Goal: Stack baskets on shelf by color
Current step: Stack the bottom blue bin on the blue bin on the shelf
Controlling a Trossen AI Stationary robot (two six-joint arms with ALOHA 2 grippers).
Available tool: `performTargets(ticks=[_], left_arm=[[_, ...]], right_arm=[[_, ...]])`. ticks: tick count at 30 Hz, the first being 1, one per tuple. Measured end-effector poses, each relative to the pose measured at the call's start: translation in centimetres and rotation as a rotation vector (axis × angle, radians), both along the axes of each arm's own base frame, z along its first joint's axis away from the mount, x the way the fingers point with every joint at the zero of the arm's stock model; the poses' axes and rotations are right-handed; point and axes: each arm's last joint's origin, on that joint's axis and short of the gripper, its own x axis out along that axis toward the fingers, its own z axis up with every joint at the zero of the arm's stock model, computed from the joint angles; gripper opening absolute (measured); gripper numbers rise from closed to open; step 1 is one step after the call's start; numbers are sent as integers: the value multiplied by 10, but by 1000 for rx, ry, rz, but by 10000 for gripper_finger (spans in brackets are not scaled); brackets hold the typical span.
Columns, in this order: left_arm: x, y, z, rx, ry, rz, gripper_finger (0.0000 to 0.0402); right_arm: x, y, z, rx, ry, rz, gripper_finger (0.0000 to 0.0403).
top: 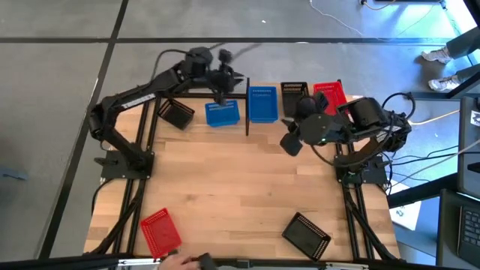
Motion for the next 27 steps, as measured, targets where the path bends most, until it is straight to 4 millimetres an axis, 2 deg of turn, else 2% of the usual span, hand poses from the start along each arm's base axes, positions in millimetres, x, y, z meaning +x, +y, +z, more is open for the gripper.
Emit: performTargets(ticks=[4,7,12,15,18,27], left_arm=[[-25,-9,19,-239,-145,51,55],[-41,-17,29,-399,-218,86,55],[-68,-33,34,-572,-202,160,55],[-82,-42,36,-642,-191,195,55],[-95,-50,36,-693,-164,224,55],[-125,-68,42,-732,-136,250,55]], right_arm=[[14,-6,-25,93,127,35,110],[25,-14,-52,129,263,55,110],[52,-32,-99,181,360,148,110],[68,-43,-123,178,349,220,110],[75,-57,-144,169,354,227,110],[78,-97,-188,151,385,161,110]])
